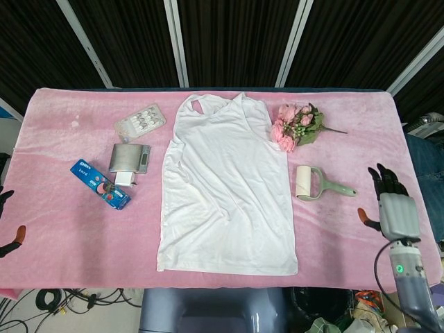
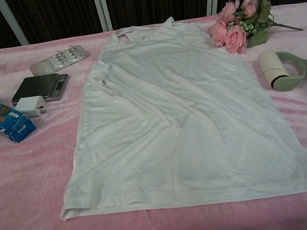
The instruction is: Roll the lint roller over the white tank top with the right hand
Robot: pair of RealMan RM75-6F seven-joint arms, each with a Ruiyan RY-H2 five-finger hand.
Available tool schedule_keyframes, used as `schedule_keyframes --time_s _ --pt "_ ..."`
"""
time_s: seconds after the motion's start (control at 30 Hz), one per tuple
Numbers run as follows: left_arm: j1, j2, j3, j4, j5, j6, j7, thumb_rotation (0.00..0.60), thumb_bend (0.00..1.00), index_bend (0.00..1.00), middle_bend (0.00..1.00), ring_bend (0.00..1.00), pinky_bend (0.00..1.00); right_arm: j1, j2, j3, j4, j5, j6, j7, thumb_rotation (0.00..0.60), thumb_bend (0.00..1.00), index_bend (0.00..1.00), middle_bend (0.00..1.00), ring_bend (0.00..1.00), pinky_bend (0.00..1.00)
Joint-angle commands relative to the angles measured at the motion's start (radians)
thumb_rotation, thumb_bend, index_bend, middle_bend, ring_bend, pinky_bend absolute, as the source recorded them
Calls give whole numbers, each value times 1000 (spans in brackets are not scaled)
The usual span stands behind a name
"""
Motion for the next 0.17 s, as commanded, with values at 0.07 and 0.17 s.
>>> schedule_keyframes --time_s 0.07,0.17 --pt "2 -1 2 5 10 6 -4 600 385 141 63 39 217 -164 -82 -94 53 -199 182 34 600 200 80 2 18 177" --pt "1 0 2 9 19 8 -8 600 385 141 63 38 201 -179 -85 -108 59 -253 194 -4 600 193 67 0 18 175"
